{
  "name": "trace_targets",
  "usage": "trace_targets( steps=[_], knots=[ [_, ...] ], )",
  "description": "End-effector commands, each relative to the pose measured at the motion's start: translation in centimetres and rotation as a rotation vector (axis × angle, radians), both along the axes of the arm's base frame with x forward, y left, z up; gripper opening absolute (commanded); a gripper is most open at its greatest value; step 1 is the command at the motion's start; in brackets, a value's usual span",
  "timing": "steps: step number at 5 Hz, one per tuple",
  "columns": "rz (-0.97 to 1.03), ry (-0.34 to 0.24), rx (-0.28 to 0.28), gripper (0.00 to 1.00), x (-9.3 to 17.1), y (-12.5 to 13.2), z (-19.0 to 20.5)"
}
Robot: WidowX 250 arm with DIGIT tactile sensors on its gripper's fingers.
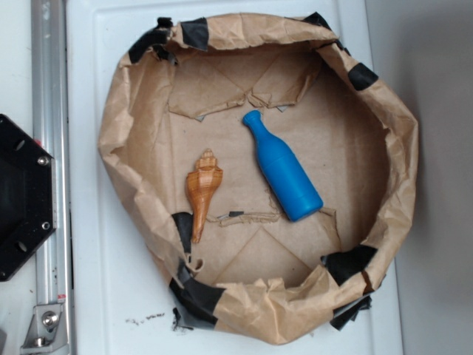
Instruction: Grab the shell.
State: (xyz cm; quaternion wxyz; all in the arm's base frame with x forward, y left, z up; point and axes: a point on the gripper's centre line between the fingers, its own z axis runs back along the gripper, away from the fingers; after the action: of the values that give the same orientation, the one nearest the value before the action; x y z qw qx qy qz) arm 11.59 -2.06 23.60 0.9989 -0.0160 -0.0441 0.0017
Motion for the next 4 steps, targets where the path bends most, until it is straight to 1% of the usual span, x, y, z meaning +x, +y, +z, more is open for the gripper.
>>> trace_targets(
  steps=[1,2,3,4],
  knots=[
    [0.000,0.000,0.000,1.00,0.0,0.0,0.0],
    [0.181,-0.006,0.009,1.00,5.0,0.0,-2.1],
    [0.383,-0.008,-0.053,1.00,9.9,0.7,-2.9],
    [0.638,0.096,-0.084,1.00,13.8,2.2,-6.8]
  ],
)
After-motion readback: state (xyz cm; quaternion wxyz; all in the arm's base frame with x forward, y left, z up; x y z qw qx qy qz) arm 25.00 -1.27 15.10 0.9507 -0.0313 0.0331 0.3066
